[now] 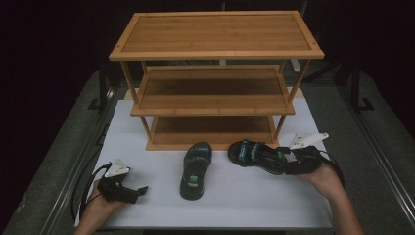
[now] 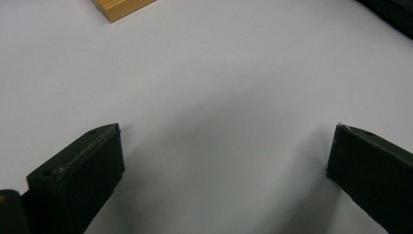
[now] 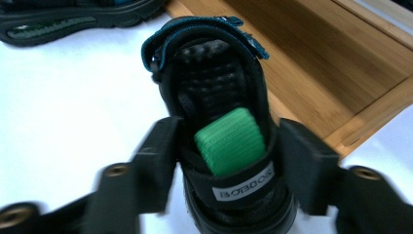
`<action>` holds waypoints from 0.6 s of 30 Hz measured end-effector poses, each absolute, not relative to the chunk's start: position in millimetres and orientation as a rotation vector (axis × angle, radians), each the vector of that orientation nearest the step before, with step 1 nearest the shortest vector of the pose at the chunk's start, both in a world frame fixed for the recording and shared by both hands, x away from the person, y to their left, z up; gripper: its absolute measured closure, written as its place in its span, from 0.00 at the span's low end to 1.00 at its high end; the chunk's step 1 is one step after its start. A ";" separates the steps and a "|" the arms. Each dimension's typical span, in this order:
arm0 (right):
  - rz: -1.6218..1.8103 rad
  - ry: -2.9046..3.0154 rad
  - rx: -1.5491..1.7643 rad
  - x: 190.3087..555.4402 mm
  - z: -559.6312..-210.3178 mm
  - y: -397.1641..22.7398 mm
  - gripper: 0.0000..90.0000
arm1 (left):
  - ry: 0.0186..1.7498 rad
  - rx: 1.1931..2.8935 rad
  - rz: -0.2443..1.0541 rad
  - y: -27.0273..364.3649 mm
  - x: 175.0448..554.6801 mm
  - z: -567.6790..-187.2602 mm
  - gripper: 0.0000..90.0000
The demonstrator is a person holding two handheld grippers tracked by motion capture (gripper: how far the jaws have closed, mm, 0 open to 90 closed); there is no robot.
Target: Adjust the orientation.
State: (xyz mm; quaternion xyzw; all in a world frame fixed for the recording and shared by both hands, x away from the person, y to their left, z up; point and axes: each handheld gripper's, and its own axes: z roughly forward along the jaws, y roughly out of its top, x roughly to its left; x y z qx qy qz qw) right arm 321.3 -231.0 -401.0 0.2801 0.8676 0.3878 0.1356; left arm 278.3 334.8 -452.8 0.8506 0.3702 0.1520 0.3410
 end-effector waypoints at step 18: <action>1.349 2.506 0.841 303.5 -391.8 -222.0 0.88 | 0.963 2.214 0.396 334.7 278.2 -452.8 0.00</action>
